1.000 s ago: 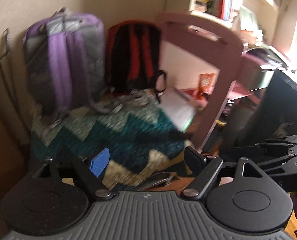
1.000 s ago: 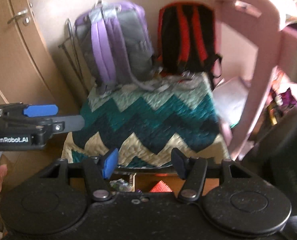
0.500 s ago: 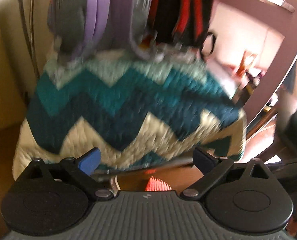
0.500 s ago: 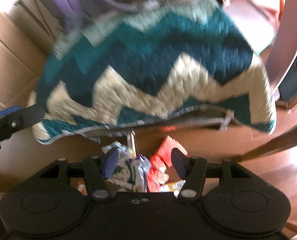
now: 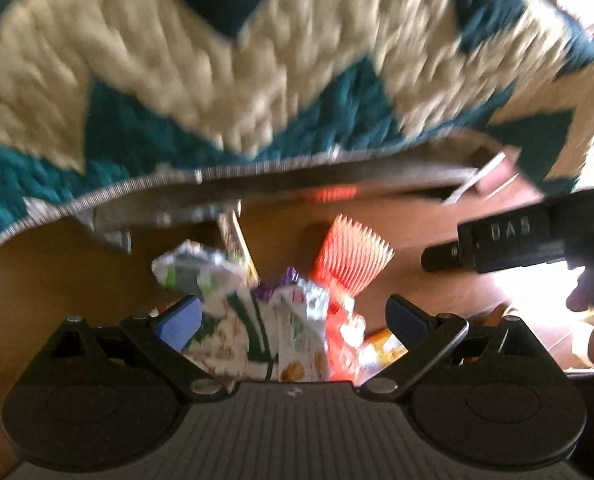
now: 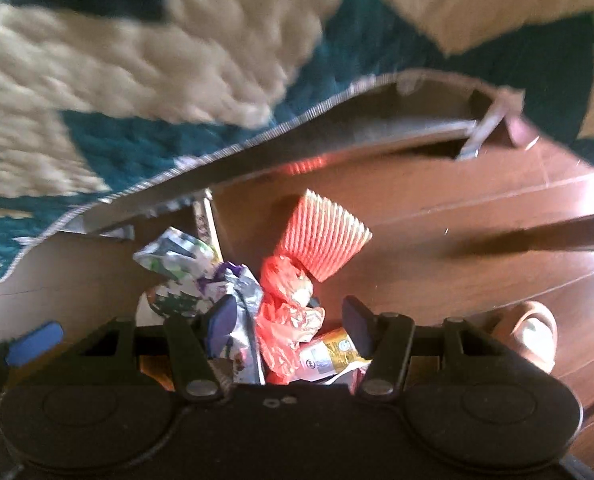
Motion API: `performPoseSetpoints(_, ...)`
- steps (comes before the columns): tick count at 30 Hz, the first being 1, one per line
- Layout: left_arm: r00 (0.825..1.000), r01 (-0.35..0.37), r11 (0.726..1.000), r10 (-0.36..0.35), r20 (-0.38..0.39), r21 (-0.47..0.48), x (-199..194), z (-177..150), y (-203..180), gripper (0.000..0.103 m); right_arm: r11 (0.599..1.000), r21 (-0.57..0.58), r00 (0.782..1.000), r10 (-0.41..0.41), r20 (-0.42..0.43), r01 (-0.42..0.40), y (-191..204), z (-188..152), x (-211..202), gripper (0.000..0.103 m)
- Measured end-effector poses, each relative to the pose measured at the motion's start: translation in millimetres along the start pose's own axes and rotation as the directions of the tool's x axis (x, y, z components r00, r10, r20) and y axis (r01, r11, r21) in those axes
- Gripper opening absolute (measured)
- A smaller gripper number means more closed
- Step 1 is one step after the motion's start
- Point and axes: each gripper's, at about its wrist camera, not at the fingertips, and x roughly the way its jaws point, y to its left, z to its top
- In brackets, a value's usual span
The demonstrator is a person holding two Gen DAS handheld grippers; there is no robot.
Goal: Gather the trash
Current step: 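Swing both tools back down toward the trash pile, then close the right tool on the red plastic bag while the left grips a snack wrapper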
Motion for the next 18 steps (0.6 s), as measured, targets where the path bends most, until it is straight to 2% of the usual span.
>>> performPoseSetpoints(5, 0.993, -0.035, 0.999, 0.037, -0.115, 0.026, 47, -5, -5, 0.099, 0.998, 0.056, 0.997, -0.002, -0.081, 0.006, -9, 3, 48, 0.058)
performPoseSetpoints(8, 0.984, -0.032, 0.998, 0.023, -0.177, -0.046, 74, -6, 6, 0.099, 0.996, 0.084, 0.993, 0.006, -0.118, 0.004, -14, 8, 71, 0.058)
performPoseSetpoints(12, 0.977, -0.023, 0.988, -0.010, -0.213, -0.152, 102, -5, 21, 0.099, 0.989, 0.148, 0.988, 0.029, -0.154, -0.006, -23, 14, 99, 0.058)
performPoseSetpoints(18, 0.971, -0.008, 0.992, -0.022, -0.239, -0.124, 134, -3, 12, 0.099, 0.981, 0.193, 0.982, 0.039, -0.185, -0.002, -26, 20, 134, 0.058)
